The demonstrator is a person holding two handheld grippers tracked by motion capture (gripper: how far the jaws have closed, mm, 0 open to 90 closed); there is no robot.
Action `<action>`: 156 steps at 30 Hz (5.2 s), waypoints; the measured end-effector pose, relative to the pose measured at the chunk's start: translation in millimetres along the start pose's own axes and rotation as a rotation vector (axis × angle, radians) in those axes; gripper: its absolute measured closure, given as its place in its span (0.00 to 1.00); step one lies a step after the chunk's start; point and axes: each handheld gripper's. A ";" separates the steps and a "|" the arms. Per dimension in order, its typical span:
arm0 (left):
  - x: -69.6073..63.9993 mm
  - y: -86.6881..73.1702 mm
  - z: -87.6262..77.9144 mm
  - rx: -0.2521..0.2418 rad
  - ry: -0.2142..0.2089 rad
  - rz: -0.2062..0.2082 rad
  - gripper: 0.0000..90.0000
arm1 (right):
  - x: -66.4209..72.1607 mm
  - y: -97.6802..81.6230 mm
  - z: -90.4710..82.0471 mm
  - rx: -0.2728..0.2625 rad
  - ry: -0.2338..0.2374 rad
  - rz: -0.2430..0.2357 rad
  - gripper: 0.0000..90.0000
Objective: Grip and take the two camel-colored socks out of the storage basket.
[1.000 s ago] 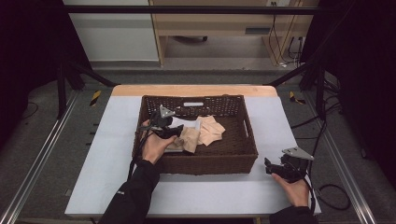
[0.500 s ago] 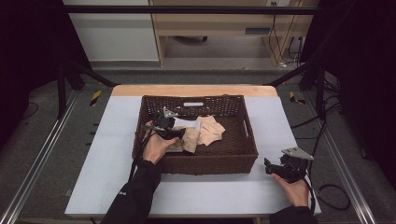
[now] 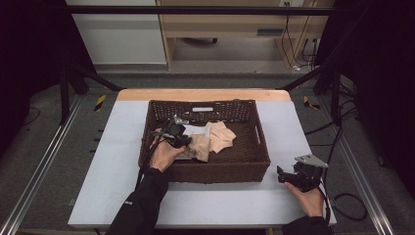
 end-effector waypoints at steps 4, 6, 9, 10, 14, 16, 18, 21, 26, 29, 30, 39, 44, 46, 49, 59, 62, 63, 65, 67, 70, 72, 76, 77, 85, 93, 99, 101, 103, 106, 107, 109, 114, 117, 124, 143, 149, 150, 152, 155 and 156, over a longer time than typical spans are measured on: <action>-1.4 0.6 -2.9 -0.009 -0.002 0.014 0.95 | -0.1 0.1 -0.2 -0.001 -0.001 0.000 0.06; -2.4 1.0 -5.2 -0.026 -0.005 0.032 0.95 | -0.1 0.0 -0.3 -0.001 -0.002 0.001 0.06; -2.9 -0.2 -13.5 -0.105 -0.028 0.042 0.95 | -0.3 0.0 -0.5 -0.003 -0.004 0.000 0.06; -2.9 -0.2 -13.5 -0.105 -0.028 0.042 0.95 | -0.3 0.0 -0.5 -0.003 -0.004 0.000 0.06; 0.9 -2.8 -23.9 -0.214 -0.050 0.001 0.96 | -0.2 0.0 -0.5 0.000 -0.005 0.001 0.06; 0.4 -2.0 -27.1 -0.249 -0.052 -0.007 0.96 | -0.4 0.0 -0.5 -0.003 -0.006 -0.001 0.06; -0.4 -1.3 -29.0 -0.271 -0.052 -0.009 0.96 | -0.6 0.1 -0.4 -0.003 -0.006 -0.002 0.06; -4.0 1.8 -40.3 -0.371 -0.054 -0.019 0.96 | -0.6 0.2 -0.2 0.000 -0.006 -0.001 0.06; -11.9 7.9 -58.5 -0.471 -0.031 0.022 0.96 | -0.8 0.2 -0.3 -0.002 -0.006 -0.004 0.06; -15.3 12.1 -70.2 -0.513 -0.021 0.026 0.96 | -0.7 0.2 -0.5 -0.002 -0.005 -0.001 0.06; -15.9 13.4 -74.2 -0.538 -0.027 0.025 0.96 | -0.7 0.3 -0.4 -0.003 -0.005 -0.001 0.06; -25.7 22.1 -105.8 -0.604 -0.053 0.020 0.96 | -0.9 0.2 -0.8 -0.003 -0.005 0.000 0.06; -34.0 22.5 -120.2 -0.620 -0.071 0.029 0.96 | -0.7 0.2 -0.9 -0.003 -0.006 0.001 0.06; -35.4 22.2 -123.6 -0.624 -0.074 0.033 0.96 | -0.8 0.1 -1.0 -0.003 -0.005 0.002 0.06; -41.3 19.5 -138.8 -0.651 -0.091 0.040 0.96 | -0.8 0.1 -1.1 -0.004 -0.005 0.002 0.06; -51.9 0.6 -180.4 -0.734 -0.131 0.059 0.96 | -0.8 0.0 -1.3 -0.003 -0.006 0.002 0.06; -56.8 -6.9 -190.4 -0.739 -0.135 0.074 0.96 | -0.5 0.0 -1.5 -0.001 -0.005 0.006 0.06; -56.8 -6.9 -190.4 -0.739 -0.135 0.074 0.96 | -0.5 0.0 -1.5 -0.001 -0.005 0.006 0.06; -59.8 -11.9 -195.2 -0.738 -0.138 0.082 0.96 | -0.4 -0.1 -1.7 0.000 -0.005 0.006 0.06; -62.0 -16.7 -199.4 -0.738 -0.139 0.092 0.96 | -0.3 -0.1 -1.8 0.000 -0.005 0.007 0.06; -65.3 -24.5 -204.1 -0.742 -0.148 0.099 0.96 | -0.3 -0.2 -1.7 0.001 -0.004 0.008 0.06; -67.5 -29.2 -206.8 -0.740 -0.151 0.106 0.96 | -0.2 -0.5 -1.4 0.002 -0.006 0.003 0.06; -75.3 -40.7 -214.3 -0.731 -0.167 0.124 0.96 | -0.1 -0.6 -1.9 0.004 -0.003 0.004 0.06; -77.1 -43.3 -215.4 -0.725 -0.166 0.132 0.96 | -0.2 -0.7 -1.8 0.003 -0.003 0.004 0.06; -86.7 -60.1 -211.3 -0.682 -0.183 0.137 0.96 | -0.9 -1.2 -1.9 0.001 -0.007 -0.001 0.06; -101.5 -78.8 -196.4 -0.571 -0.208 0.181 0.96 | -0.7 -1.4 -2.0 0.003 -0.007 0.002 0.06; -106.0 -90.1 -179.3 -0.506 -0.229 0.174 0.96 | -0.8 -1.5 -1.9 0.003 -0.008 -0.002 0.06; -107.0 -94.4 -172.5 -0.477 -0.237 0.173 0.96 | -0.8 -1.6 -1.9 0.002 -0.007 -0.002 0.06; -107.2 -96.6 -169.1 -0.465 -0.239 0.171 0.96 | -0.9 -1.6 -1.9 0.004 -0.008 0.000 0.06; -106.8 -103.4 -158.9 -0.433 -0.246 0.158 0.96 | -0.8 -1.7 -1.6 0.006 -0.007 -0.002 0.06; -105.3 -107.7 -151.9 -0.413 -0.250 0.145 0.96 | -0.6 -1.7 -1.8 0.007 -0.006 0.000 0.06; -103.6 -111.8 -144.4 -0.392 -0.251 0.134 0.96 | -0.6 -1.7 -1.8 0.007 -0.006 -0.001 0.06; -101.0 -119.3 -126.3 -0.326 -0.249 0.125 0.96 | -0.7 -1.8 -1.7 0.006 -0.007 -0.003 0.06; -101.1 -123.0 -115.8 -0.288 -0.245 0.128 0.96 | -0.9 -1.7 -1.7 0.006 -0.006 -0.007 0.06; -98.9 -132.0 -93.3 -0.200 -0.227 0.117 0.96 | -0.5 -1.6 -2.0 0.009 -0.004 -0.004 0.06; -97.3 -124.3 -114.3 -0.270 -0.155 0.116 0.71 | -0.8 -1.5 -1.8 0.008 -0.003 -0.008 0.06; -89.8 -110.8 -133.3 -0.342 -0.137 0.100 0.70 | -0.6 -1.6 -1.8 0.009 -0.002 -0.003 0.06; -88.2 -107.4 -136.1 -0.357 -0.136 0.096 0.70 | -0.5 -1.6 -1.8 0.010 -0.003 -0.003 0.06; -84.8 -99.5 -141.6 -0.382 -0.130 0.090 0.69 | -0.3 -1.6 -1.9 0.010 -0.003 -0.003 0.06; -79.9 -85.6 -149.1 -0.423 -0.122 0.080 0.68 | -0.8 -1.7 -2.1 0.007 -0.004 0.000 0.06; -79.9 -85.6 -149.1 -0.423 -0.122 0.080 0.68 | -0.8 -1.7 -2.1 0.007 -0.004 0.000 0.06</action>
Point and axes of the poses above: each handheld gripper's, and its own axes: z roughly forward along the jaws, y roughly out of its top, x roughly to its left, and after that the axes turned 4 degrees about z, right-handed
